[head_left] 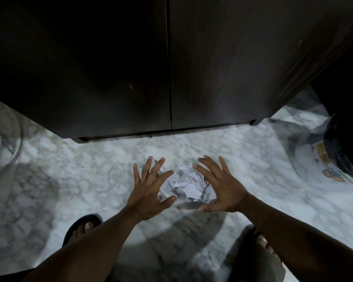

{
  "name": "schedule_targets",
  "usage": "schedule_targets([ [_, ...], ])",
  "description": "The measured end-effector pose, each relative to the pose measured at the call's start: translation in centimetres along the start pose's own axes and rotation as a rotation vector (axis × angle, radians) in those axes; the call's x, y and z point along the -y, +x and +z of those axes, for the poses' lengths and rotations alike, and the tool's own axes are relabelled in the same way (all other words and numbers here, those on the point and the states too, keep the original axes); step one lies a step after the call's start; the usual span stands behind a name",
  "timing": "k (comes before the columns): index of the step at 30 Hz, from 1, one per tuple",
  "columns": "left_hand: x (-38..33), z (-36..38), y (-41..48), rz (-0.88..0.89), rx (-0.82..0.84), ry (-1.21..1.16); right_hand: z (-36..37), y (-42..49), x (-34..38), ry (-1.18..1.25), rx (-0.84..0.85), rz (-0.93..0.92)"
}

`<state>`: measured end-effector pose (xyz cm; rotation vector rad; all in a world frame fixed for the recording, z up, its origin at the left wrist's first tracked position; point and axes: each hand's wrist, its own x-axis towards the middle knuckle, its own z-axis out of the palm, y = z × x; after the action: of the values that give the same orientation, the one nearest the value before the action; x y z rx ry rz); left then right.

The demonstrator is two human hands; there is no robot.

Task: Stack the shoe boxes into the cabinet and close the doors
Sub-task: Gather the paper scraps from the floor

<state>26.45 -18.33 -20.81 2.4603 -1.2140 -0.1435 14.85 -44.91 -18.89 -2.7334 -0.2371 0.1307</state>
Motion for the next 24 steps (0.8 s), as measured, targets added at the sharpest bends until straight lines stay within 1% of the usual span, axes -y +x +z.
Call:
schedule_targets([
  [2,0.3,-0.2,0.0,-0.058,0.007,-0.001,-0.1,-1.3,-1.1,0.022,0.040,0.022],
  [3,0.2,-0.2,0.0,-0.063,0.053,0.010,0.2,-1.9,-1.4,0.034,0.075,0.031],
  [5,-0.2,0.3,0.0,-0.006,0.188,0.062,1.4,-2.6,-1.2,0.029,0.112,0.028],
  [7,-0.6,1.0,-0.2,0.049,0.265,0.116,3.0,-2.4,-0.6,0.019,0.072,-0.005],
  [11,-0.9,1.9,-0.2,0.099,0.290,0.214,4.2,-0.1,0.7,0.066,-0.013,-0.062],
  [14,-0.9,2.0,-0.2,0.111,0.279,0.255,4.3,1.5,2.0,0.122,-0.039,-0.008],
  [17,-1.2,1.6,-0.2,0.105,0.259,0.257,4.8,1.8,2.5,0.048,-0.050,0.027],
  [20,-1.3,1.5,-0.2,0.086,0.196,0.156,5.3,1.9,2.4,0.005,-0.089,0.065],
  [24,-1.0,2.5,-0.1,0.084,0.061,0.046,5.8,1.9,2.4,-0.033,-0.112,0.087],
])
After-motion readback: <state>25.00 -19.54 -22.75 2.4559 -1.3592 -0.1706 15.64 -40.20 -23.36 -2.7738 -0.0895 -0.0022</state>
